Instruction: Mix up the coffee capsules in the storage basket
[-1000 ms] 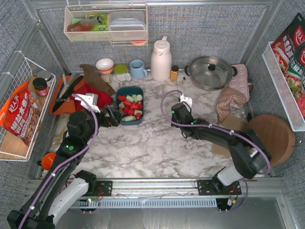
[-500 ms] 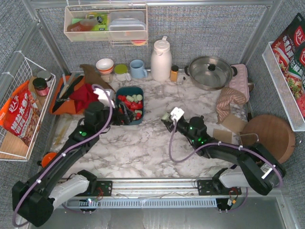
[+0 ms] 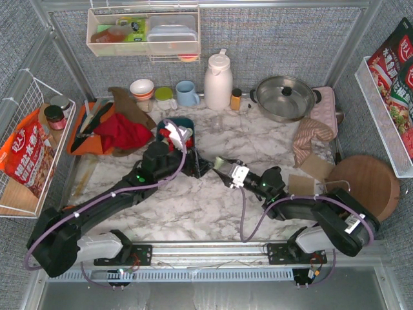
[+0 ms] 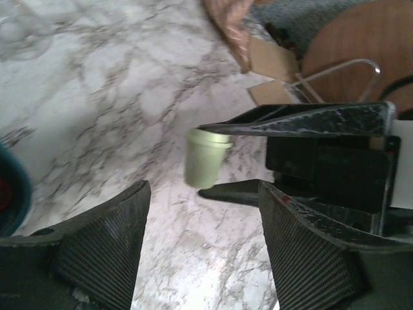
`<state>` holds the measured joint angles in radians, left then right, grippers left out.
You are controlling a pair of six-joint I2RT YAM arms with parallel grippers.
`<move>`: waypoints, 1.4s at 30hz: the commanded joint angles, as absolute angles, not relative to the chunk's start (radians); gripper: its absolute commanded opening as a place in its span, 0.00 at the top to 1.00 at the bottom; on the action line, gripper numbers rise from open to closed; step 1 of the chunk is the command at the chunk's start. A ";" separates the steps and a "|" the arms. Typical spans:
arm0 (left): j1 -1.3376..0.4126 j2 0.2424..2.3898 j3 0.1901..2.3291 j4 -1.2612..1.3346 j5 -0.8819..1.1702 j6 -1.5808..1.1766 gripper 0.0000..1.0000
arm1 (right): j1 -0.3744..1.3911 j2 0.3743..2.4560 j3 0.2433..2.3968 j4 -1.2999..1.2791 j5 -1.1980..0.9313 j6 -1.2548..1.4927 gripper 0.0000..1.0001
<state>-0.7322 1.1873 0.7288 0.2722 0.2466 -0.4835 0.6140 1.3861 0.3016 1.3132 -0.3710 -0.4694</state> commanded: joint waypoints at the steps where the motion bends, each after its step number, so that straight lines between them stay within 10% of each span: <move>1: -0.775 1.229 0.719 0.474 0.337 -0.441 0.27 | 0.616 1.362 0.298 1.363 -0.428 -0.480 0.62; 16: -0.816 1.304 0.703 0.532 0.336 -0.397 0.56 | 0.639 1.291 0.294 1.319 -0.437 -0.433 0.62; 34: -0.831 1.318 0.692 0.513 0.341 -0.402 0.67 | 0.645 1.264 0.326 1.315 -0.385 -0.376 0.61; 42: -0.830 1.267 0.717 0.447 0.231 -0.417 0.79 | 0.645 1.235 0.344 1.207 -0.377 -0.375 0.45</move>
